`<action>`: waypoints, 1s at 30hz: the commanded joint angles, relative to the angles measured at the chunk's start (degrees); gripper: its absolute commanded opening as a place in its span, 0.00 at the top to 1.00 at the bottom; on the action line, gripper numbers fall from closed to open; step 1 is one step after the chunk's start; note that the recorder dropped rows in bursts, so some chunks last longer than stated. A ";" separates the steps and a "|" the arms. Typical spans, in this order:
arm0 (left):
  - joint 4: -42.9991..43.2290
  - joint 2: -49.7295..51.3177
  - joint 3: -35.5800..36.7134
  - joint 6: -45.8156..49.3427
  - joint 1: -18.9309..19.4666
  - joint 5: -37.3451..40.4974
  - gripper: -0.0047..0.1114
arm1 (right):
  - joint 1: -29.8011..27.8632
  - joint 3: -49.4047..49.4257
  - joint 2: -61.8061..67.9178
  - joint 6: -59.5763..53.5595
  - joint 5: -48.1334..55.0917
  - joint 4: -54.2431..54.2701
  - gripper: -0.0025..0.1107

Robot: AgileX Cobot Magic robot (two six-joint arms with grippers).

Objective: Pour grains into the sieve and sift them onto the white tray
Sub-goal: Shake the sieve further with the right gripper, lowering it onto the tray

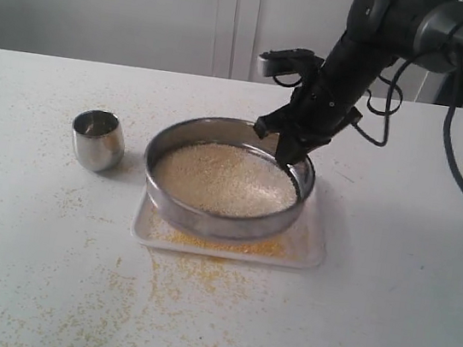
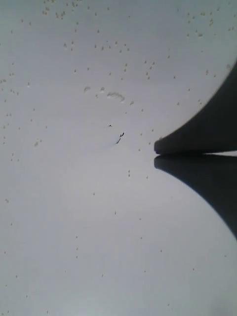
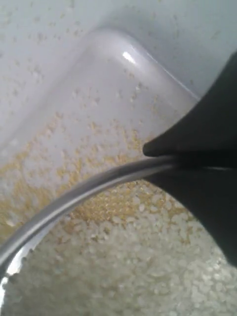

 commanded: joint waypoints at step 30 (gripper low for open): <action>0.26 -0.64 0.19 -0.30 0.10 0.52 0.96 | 0.15 -0.45 -0.49 -16.66 1.47 2.78 0.98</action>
